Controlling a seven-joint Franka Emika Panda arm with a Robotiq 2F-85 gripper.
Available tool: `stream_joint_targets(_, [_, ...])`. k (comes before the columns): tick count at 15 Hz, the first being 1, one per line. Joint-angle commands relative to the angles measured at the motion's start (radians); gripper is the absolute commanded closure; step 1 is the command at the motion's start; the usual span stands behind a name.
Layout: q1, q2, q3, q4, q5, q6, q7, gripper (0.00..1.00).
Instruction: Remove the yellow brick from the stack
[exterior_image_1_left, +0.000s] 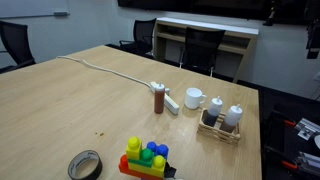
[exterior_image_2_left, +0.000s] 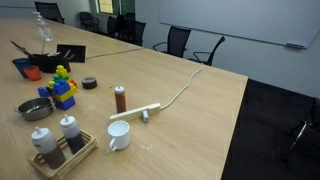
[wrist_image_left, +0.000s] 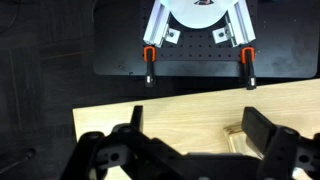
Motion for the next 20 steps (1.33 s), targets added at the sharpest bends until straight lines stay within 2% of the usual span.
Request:
stream_joint_targets(1, [0.002,0.001,-0.001,0.002,0.0,-0.003,0.001,0.0])
stream_joint_targets(6, [0.037,0.064,0.027,0.034,0.018,0.034,0.006,0.0])
stream_joint_targets(11, [0.133,0.159,0.12,0.025,0.088,0.302,0.057,0.0])
stream_joint_targets(16, [0.196,0.257,0.233,0.024,0.075,0.545,0.157,0.0])
stream_joint_targets(17, [0.194,0.269,0.255,0.024,0.05,0.581,0.177,0.0])
stream_joint_targets(18, [0.204,0.246,0.233,0.014,0.077,0.54,0.156,0.0])
stream_joint_targets(20, [0.206,0.262,0.251,0.015,0.067,0.572,0.172,0.0])
